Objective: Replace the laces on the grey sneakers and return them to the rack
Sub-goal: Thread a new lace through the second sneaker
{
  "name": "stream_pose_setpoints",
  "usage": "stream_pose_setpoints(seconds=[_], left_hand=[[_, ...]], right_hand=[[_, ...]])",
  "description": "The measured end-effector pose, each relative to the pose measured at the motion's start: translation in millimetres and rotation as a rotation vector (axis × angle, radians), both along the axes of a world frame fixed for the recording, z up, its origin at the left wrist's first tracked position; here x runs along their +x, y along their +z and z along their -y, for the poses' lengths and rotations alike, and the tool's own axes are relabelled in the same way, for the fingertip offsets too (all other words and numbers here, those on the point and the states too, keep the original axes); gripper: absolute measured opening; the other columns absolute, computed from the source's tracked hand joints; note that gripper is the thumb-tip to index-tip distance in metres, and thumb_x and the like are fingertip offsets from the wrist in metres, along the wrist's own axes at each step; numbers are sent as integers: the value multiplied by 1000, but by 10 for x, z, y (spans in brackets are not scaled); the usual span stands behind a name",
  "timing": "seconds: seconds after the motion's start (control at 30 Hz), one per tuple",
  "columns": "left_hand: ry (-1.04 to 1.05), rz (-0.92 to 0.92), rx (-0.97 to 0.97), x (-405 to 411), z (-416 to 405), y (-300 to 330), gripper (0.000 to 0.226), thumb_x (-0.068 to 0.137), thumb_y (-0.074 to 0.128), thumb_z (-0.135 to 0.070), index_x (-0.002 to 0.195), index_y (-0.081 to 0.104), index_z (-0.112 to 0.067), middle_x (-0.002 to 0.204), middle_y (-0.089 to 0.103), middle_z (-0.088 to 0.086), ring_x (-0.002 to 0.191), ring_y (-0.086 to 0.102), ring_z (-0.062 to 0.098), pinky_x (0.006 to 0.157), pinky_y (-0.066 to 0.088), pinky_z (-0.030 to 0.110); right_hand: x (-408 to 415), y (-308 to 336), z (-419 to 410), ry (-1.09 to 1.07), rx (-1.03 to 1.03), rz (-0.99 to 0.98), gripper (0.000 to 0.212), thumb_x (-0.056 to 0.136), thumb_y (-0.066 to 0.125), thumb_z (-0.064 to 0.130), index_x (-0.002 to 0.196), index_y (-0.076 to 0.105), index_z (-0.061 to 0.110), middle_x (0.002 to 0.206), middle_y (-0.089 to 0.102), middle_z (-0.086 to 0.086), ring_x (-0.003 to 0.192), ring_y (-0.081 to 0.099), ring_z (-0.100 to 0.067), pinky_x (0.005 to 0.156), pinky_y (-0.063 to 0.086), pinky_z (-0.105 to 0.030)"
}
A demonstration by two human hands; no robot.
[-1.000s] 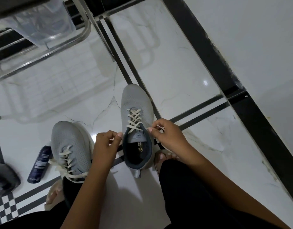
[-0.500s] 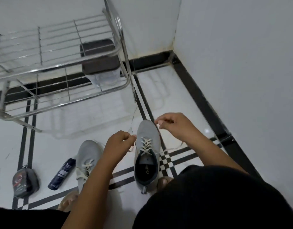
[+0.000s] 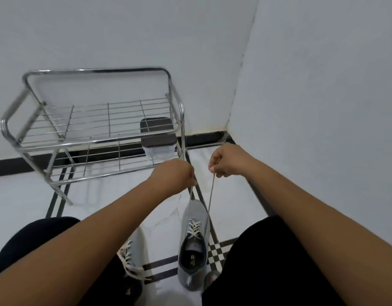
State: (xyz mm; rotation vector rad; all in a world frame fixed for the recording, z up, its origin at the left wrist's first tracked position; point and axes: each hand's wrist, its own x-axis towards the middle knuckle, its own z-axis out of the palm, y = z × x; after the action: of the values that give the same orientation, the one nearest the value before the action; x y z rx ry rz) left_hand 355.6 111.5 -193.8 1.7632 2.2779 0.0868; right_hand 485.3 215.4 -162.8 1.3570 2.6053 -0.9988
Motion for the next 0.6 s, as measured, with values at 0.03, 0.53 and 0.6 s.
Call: stream_pose_setpoints(seconds=[0.03,0.53,0.6], left_hand=[[20,-31,33,-2,20,-7,25,91,59,-42,96,68,-19,95,65,1,90,61,21,70,44,28],[300,486,410,180,-25,-362,8,88,67,-23,89,72,-16,74,61,-11,57,54,0,52,32,6],[311,529,418,165,-38,-385,7,87,68,-23,87,71,-16,75,62,-10,61,53,1,54,33,9]], right_hand=[[-20,-2,51,-27,19,4,5,87,67,9,85,72,10,86,74,-10,81,72,-17,78,59,-30],[0,-27,203,-60,28,-114,16,83,71,8,71,66,17,76,73,-7,78,72,-19,79,59,-34],[-22,-44,201,-55,24,-121,15,83,72,9,72,67,17,77,74,-7,79,72,-18,80,59,-35]])
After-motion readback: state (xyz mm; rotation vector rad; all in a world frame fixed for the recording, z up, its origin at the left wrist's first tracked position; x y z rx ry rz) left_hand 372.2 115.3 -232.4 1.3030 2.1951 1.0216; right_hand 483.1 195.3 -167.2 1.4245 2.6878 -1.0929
